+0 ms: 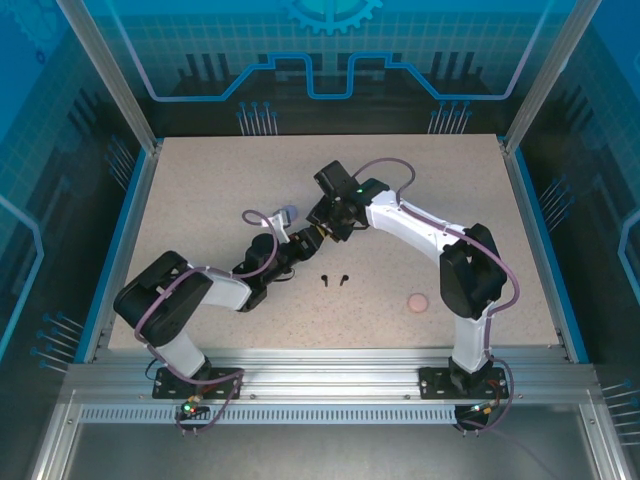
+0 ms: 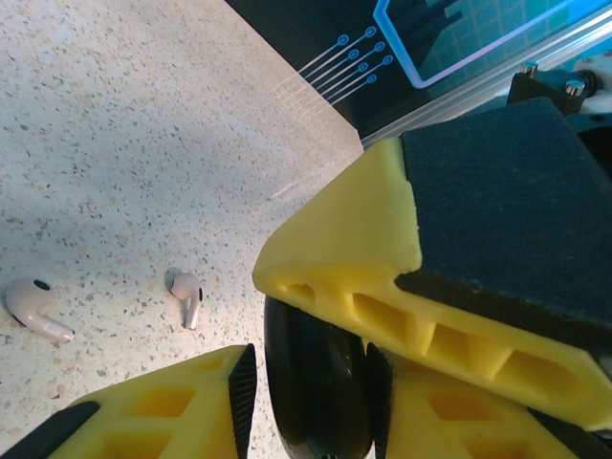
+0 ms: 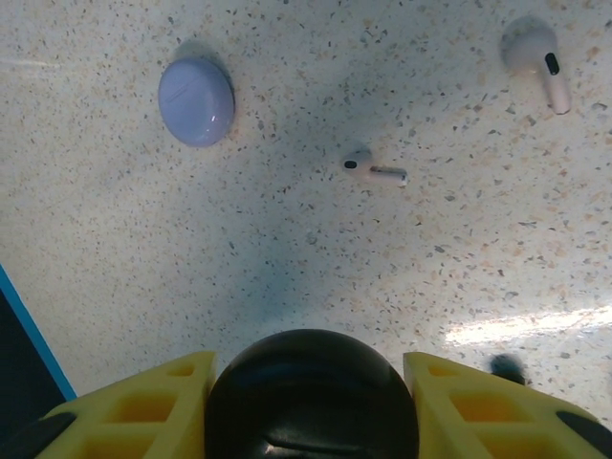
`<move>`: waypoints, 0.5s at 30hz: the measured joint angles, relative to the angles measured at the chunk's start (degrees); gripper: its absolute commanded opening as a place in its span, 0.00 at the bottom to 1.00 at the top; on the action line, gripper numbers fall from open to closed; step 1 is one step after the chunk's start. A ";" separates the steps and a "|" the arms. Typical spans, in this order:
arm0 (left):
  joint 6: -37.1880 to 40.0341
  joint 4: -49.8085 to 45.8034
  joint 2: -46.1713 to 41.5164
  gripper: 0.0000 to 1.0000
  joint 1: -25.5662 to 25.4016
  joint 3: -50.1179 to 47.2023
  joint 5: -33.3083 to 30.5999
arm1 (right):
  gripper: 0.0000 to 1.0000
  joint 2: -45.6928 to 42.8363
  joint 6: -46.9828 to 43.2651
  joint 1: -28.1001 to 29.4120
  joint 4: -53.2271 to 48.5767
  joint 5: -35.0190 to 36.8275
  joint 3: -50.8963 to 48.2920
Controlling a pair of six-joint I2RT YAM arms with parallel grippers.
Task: Insert wireless bluetooth earbuds into charging case
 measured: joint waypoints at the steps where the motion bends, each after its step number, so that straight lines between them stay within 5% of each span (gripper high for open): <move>1: -0.24 0.48 0.17 0.33 -0.07 0.00 -0.37 | 0.39 0.02 0.37 0.02 0.24 -0.11 0.00; 12: -2.62 1.57 0.26 0.10 -0.26 0.00 -2.51 | 0.39 0.04 1.44 0.02 1.70 -0.17 0.00; 15: -2.75 1.57 0.26 0.03 -0.26 0.00 -2.51 | 0.57 0.04 1.46 0.02 1.70 -0.15 0.00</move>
